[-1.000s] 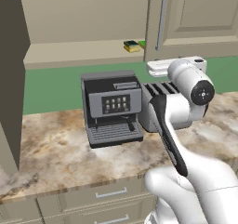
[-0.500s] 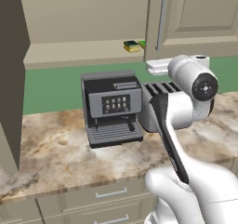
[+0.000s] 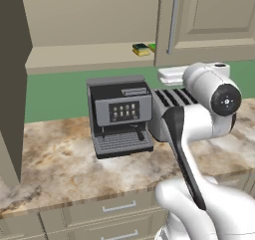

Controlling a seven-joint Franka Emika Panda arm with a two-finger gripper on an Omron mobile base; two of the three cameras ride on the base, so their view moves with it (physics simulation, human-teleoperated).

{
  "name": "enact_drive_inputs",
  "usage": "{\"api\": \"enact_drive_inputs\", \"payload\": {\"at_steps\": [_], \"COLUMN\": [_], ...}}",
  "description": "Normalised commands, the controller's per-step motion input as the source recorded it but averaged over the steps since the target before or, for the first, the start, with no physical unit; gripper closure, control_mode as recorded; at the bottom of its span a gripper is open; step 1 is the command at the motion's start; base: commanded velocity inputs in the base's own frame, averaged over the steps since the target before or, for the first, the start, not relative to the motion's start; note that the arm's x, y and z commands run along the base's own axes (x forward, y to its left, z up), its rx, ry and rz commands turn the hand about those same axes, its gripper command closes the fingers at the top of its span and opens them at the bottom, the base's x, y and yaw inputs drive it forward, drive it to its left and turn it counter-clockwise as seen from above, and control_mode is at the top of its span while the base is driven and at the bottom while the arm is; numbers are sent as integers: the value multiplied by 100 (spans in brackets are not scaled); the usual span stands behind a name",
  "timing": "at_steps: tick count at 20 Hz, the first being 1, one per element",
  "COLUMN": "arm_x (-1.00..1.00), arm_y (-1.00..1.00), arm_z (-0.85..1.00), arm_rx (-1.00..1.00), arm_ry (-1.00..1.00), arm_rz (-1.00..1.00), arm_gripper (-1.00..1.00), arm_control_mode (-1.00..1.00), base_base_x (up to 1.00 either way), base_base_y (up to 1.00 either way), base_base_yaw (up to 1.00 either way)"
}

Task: Pick up the sponge and sponge from the sink, and place them back in the cabinet, and close the cabinet doors.

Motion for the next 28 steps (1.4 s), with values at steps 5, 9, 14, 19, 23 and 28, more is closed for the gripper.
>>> {"api": "enact_drive_inputs", "payload": {"at_steps": [5,9,14,19,23,28], "arm_x": [-34,-33,-24,-24,-26,-28], "arm_y": [1,2,10,11,27,27], "arm_z": [0,0,0,0,0,0], "arm_rx": [0,0,0,0,0,0], "arm_ry": [0,0,0,0,0,0], "arm_rz": [0,0,0,0,0,0], "arm_gripper": [-100,-100,-100,-100,-100,-100], "arm_control_mode": [-100,-100,-100,-100,-100,-100], "base_base_x": [0,0,0,0,0,0], "base_base_y": [0,0,0,0,0,0], "base_base_yaw": [0,0,0,0,0,0]}}
